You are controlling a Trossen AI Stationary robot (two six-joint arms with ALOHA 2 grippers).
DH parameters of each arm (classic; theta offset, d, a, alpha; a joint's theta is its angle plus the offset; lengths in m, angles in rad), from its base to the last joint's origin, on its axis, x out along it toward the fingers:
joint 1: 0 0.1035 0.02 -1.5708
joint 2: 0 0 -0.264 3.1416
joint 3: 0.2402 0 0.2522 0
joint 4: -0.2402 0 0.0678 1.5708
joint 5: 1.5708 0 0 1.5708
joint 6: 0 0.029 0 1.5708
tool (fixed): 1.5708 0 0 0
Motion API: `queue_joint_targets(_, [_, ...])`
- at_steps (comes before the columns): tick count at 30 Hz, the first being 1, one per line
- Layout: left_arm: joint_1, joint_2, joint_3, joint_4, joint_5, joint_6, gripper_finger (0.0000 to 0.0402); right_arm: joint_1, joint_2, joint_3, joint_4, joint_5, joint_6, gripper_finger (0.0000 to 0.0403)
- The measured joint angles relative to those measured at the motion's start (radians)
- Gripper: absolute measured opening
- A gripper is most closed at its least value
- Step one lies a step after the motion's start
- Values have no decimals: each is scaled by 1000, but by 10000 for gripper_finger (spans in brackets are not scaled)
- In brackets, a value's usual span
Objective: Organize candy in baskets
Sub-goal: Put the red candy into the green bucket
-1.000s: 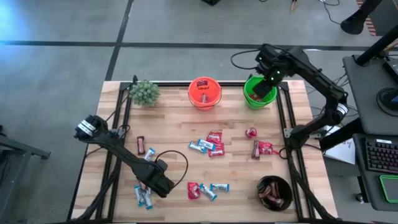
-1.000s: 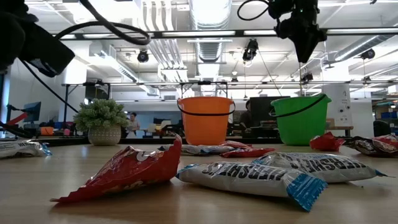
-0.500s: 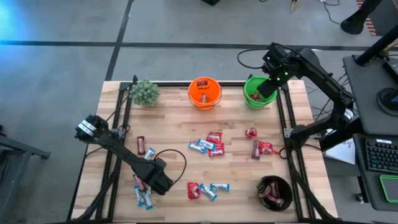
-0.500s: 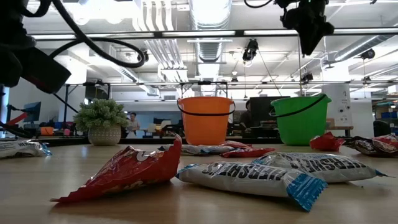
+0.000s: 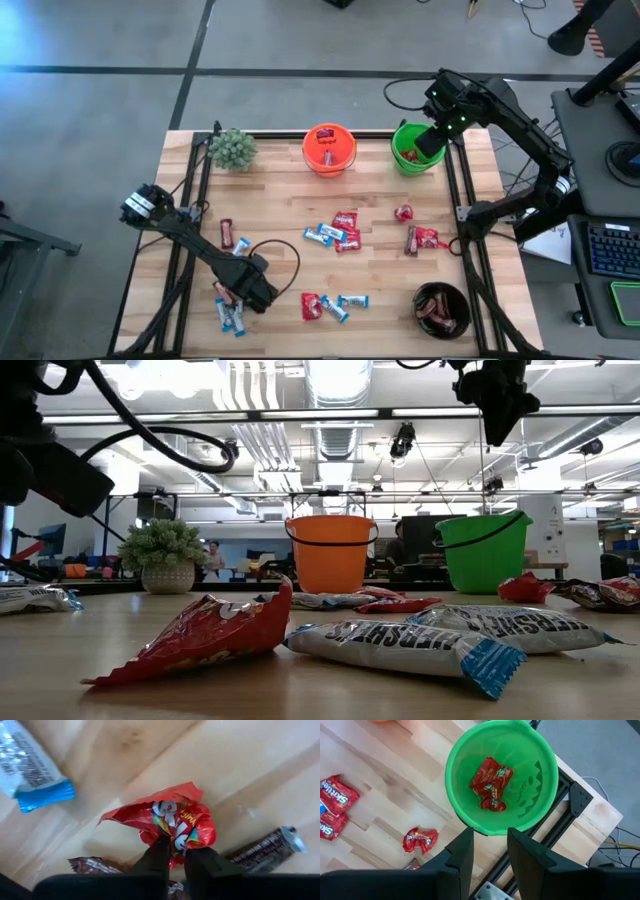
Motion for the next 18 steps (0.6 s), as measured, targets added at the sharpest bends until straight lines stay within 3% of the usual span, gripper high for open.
queue_joint_targets(11, [-1, -11, 49, 16, 9, 90, 2, 0, 0, 0, 0, 0, -9, 109])
queue_joint_targets(18, [-1, -11, 172, -172, -85, 141, 1, 0, -2, 0, 0, -29, -44, 109])
